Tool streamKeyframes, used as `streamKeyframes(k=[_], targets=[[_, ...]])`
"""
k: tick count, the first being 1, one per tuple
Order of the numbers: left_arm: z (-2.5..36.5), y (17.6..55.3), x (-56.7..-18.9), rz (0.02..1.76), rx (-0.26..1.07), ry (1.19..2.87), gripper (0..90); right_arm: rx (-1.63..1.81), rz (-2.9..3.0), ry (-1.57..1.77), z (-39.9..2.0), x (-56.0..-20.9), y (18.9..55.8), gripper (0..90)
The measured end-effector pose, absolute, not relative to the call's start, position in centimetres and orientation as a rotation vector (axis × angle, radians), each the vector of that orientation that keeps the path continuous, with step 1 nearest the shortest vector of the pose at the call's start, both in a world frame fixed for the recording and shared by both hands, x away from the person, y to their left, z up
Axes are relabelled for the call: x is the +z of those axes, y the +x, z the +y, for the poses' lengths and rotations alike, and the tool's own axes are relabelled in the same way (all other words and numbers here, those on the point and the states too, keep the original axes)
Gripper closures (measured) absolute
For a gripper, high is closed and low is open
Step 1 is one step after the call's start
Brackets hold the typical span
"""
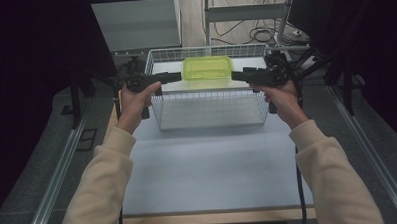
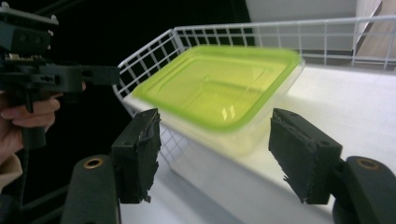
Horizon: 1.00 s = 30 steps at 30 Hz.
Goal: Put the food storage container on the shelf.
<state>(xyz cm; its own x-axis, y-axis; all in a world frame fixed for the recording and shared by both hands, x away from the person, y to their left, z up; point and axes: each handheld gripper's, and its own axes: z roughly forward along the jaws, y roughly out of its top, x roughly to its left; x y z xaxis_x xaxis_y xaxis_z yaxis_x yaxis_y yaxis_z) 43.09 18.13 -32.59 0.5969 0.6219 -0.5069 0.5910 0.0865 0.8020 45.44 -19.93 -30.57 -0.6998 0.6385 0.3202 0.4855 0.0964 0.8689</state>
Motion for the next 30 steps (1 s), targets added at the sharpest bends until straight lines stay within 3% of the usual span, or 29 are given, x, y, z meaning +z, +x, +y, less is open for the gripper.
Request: streamKeyframes(k=[10,22,30], targets=[[17.6,38.0,-35.5,0.984,0.034,1.615,22.5,1.656,2.269,1.028,-21.1,-33.1,40.8,31.8],[17.3,31.7,-42.8,0.992,0.043,1.666,21.7,1.619,2.334,0.959,-23.5,-40.3,35.1,28.2],[16.3,29.2,-47.8,1.007,0.045,1.810,21.1,1.536,2.377,0.944,-24.1,-44.7,33.3,26.5]])
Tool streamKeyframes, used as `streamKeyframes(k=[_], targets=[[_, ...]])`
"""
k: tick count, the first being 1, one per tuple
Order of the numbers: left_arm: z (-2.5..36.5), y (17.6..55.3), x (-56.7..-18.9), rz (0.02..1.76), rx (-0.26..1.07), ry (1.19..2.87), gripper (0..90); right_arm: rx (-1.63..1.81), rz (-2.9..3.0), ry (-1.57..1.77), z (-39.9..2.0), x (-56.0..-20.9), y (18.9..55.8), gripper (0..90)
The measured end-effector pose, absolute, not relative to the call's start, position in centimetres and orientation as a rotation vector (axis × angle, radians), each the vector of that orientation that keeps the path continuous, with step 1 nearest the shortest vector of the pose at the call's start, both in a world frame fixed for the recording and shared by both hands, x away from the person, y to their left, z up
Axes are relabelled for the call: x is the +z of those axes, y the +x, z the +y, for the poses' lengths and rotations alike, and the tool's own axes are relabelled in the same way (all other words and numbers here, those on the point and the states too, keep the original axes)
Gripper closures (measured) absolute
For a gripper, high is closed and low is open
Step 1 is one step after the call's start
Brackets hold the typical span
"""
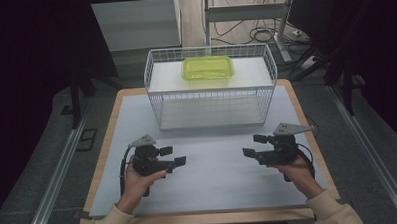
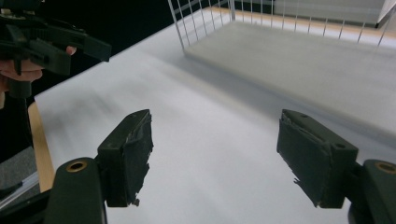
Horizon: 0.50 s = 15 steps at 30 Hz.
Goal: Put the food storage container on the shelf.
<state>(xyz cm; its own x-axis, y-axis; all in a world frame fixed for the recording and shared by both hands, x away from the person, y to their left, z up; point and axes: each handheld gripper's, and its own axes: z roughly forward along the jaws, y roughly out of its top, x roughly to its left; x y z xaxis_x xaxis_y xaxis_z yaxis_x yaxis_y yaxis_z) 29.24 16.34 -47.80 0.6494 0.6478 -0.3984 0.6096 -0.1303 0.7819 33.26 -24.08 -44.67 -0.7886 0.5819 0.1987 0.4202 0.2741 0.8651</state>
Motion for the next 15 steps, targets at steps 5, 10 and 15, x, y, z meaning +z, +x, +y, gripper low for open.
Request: streamKeyframes(k=[5,10,15], targets=[[16.36,29.30,-47.89,1.009,0.047,1.801,21.3,1.568,2.353,0.947,-24.27,-44.79,33.19,26.4],[16.43,29.32,-47.80,1.010,0.046,1.791,21.2,1.572,2.343,0.928,-24.13,-44.71,32.94,25.8],[16.34,29.32,-48.28,1.017,0.071,1.810,20.6,1.552,2.343,0.923,-23.99,-45.33,32.65,23.0]])
